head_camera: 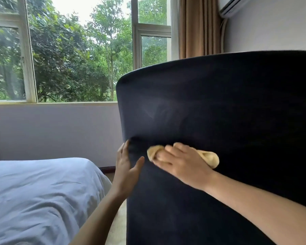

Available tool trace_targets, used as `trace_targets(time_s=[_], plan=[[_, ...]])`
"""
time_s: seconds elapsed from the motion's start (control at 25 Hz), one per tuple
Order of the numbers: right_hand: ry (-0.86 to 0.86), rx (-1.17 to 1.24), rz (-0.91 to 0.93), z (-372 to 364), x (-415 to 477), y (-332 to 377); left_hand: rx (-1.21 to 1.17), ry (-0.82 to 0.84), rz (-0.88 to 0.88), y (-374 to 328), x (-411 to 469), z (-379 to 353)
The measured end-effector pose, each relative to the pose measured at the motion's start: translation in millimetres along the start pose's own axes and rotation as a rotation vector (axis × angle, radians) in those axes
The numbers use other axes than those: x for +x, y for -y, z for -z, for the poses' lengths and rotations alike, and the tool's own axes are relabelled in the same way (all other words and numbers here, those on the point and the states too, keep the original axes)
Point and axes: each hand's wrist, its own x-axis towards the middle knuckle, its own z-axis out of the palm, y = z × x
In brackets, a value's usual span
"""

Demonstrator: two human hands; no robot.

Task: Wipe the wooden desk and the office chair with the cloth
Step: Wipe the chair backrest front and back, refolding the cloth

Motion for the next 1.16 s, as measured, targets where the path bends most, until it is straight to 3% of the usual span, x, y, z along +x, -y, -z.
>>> trace_targets(time_s=[0.12,0.2,0.48,0.64,0.76,0.96,1.16], plan=[[0.134,-0.053,0.277,0,-22,7,-0.008,0.040,0.028,-4,17,8],[0.102,-0.076,0.364,10,-27,-5,-0.058,0.030,0.063,-2,27,10],[-0.260,-0.206,-0.124,57,66,-121,-0.292,0.034,0.143,20,41,7],[-0.272,-0.178,-0.315,34,121,-93,-0.334,0.046,0.213,40,29,4],[-0.205,-0.094,-0.354,5,135,-55,-0.414,0.034,0.216,47,25,1],[-0.040,-0.054,-0.177,-29,111,1,-0.454,0.049,0.160,57,32,6],[0.053,0.055,0.051,-24,63,16,-0.472,0.040,0.162,60,30,4]])
